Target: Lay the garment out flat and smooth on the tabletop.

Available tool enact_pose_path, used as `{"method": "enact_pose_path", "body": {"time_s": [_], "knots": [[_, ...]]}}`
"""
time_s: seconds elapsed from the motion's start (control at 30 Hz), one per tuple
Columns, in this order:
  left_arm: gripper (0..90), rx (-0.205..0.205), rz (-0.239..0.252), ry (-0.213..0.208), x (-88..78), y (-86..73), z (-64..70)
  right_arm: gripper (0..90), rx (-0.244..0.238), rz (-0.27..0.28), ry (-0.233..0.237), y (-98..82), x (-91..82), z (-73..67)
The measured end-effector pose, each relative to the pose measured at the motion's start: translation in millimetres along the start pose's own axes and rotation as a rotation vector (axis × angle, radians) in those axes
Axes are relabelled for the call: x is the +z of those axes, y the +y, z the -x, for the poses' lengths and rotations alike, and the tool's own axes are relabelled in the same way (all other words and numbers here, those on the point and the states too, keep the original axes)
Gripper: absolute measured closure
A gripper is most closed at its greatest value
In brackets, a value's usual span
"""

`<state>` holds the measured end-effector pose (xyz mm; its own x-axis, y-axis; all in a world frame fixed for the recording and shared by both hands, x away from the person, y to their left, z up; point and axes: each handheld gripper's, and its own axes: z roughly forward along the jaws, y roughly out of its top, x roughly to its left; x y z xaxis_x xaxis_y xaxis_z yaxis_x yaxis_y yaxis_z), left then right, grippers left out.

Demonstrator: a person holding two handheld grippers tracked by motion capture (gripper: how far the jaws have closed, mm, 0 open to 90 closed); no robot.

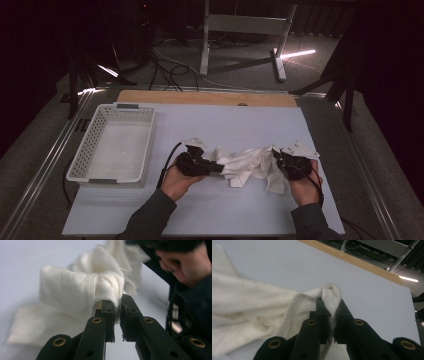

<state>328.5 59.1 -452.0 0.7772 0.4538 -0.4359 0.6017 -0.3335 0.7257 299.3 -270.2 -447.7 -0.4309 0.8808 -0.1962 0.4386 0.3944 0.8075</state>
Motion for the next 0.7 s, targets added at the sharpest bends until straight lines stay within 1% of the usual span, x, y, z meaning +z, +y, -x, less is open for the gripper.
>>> {"method": "enact_pose_path", "body": {"time_s": [0.1,0.23,0.27,0.37,0.43,0.5,0.53,0.6,0.7], "knots": [[83.0,-0.038,0.032,0.041,-6.0,0.6,-13.2,84.1,0.0,0.002,0.005,-0.2,0.4,-0.2],[83.3,-0.087,0.075,0.087,-13.3,2.5,-27.5,83.6,-0.001,-0.004,0.012,-0.9,1.3,-0.4],[83.4,-0.1,0.085,0.1,-15.4,2.8,-30.6,83.2,-0.009,-0.005,0.013,-1.7,2.0,0.5],[83.7,-0.14,0.112,0.129,-23.1,2.9,-40.6,80.4,0.003,-0.02,0.011,-4.7,4.6,2.8],[83.8,-0.173,0.135,0.15,-28.7,2.4,-46.3,76.2,0.017,-0.033,-0.006,-7.6,7.6,5.5],[83.9,-0.204,0.154,0.173,-34.2,1.8,-50.9,73.0,0.041,-0.054,-0.028,-10.9,10.8,9.3],[83.9,-0.219,0.166,0.178,-36.5,1.6,-52.5,69.9,0.054,-0.063,-0.034,-12.5,12.0,11.1],[83.9,-0.236,0.183,0.193,-40.6,1.5,-54.6,64.3,0.076,-0.071,-0.029,-14.4,13.1,11.8],[83.8,-0.247,0.2,0.196,-43.8,1.5,-55.8,55.1,0.075,-0.057,-0.016,-14.3,11.0,9.6]]}}
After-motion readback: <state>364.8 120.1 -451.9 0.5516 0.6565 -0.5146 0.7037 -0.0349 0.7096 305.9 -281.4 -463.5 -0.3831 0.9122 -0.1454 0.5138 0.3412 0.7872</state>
